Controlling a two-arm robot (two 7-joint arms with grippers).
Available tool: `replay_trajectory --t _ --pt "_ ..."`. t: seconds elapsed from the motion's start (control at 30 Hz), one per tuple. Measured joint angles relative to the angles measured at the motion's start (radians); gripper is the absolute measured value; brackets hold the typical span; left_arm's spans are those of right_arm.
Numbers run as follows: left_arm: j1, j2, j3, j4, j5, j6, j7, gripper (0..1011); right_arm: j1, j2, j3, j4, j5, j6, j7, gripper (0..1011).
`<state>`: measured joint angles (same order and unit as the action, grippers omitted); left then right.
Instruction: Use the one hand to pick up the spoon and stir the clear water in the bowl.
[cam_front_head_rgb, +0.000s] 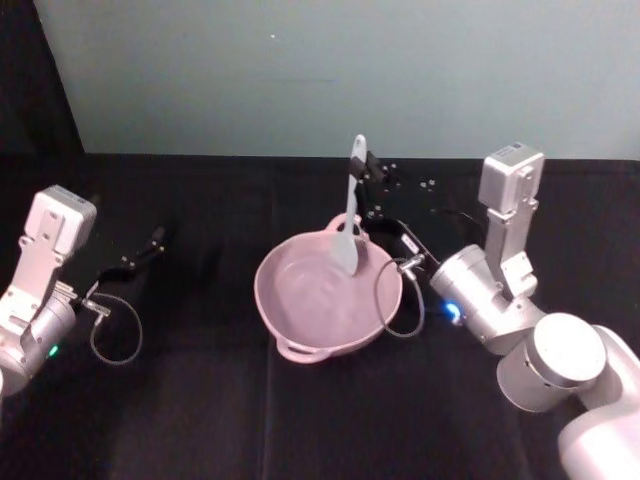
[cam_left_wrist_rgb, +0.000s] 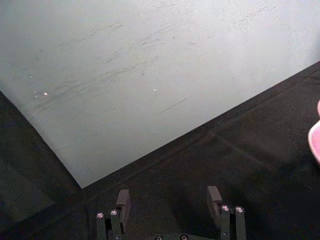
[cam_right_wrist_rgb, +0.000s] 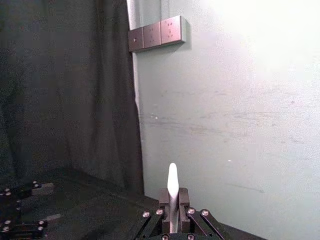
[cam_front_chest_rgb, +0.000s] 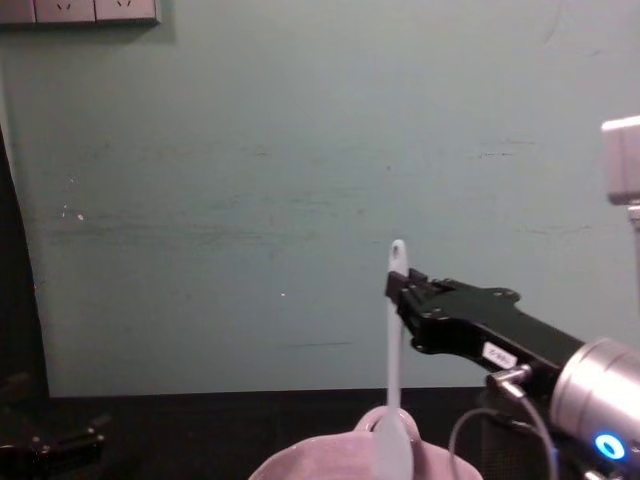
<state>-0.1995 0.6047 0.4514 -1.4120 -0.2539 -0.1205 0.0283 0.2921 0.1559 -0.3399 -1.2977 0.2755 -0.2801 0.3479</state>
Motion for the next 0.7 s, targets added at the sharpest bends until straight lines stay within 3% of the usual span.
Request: replay_trajectory --t 0.13,0.37,0.57,0.7 --pt "0.0 0.0 0.0 0.0 0.0 0.0 0.0 1011 -0.02 0.025 0.017 -0.037 -0.004 0.009 0.009 112" --pt "0.0 0.0 0.0 0.0 0.0 0.0 0.0 1011 -0.071 0.085 0.026 -0.126 0.042 0.059 0.079 112" --pt "0.0 0.0 0.0 0.0 0.0 0.0 0.0 1011 -0.116 0.116 0.011 -0.19 0.08 0.085 0.115 112" --pt "0.0 0.0 0.0 0.0 0.0 0.0 0.0 1011 -0.126 0.117 -0.011 -0.202 0.092 0.091 0.125 112"
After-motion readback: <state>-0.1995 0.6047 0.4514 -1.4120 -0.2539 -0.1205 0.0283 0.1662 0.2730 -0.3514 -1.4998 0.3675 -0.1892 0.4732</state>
